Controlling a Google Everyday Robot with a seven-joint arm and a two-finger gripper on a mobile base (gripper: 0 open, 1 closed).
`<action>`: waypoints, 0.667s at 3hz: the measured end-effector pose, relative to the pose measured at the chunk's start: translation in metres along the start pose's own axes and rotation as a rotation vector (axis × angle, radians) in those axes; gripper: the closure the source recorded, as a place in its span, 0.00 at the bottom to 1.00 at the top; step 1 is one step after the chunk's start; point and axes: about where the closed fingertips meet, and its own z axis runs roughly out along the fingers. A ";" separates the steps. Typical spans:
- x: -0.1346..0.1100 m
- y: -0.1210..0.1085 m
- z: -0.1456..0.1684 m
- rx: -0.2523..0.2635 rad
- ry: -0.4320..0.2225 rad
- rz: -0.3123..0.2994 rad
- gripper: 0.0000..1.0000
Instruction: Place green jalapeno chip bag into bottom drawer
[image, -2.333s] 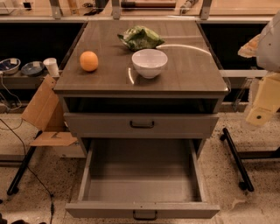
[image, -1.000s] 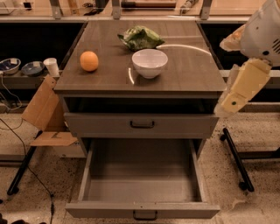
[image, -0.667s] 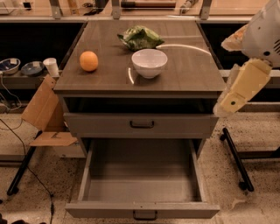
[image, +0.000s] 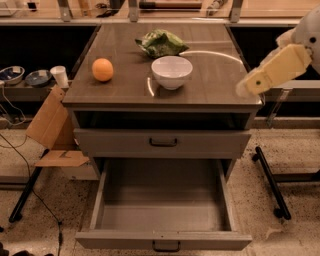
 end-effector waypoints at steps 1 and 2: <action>-0.021 -0.041 -0.004 0.080 -0.137 0.196 0.00; -0.021 -0.041 -0.004 0.080 -0.137 0.196 0.00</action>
Offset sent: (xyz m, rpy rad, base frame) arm 0.0288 -0.0135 0.0144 0.1234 -0.0299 -0.1377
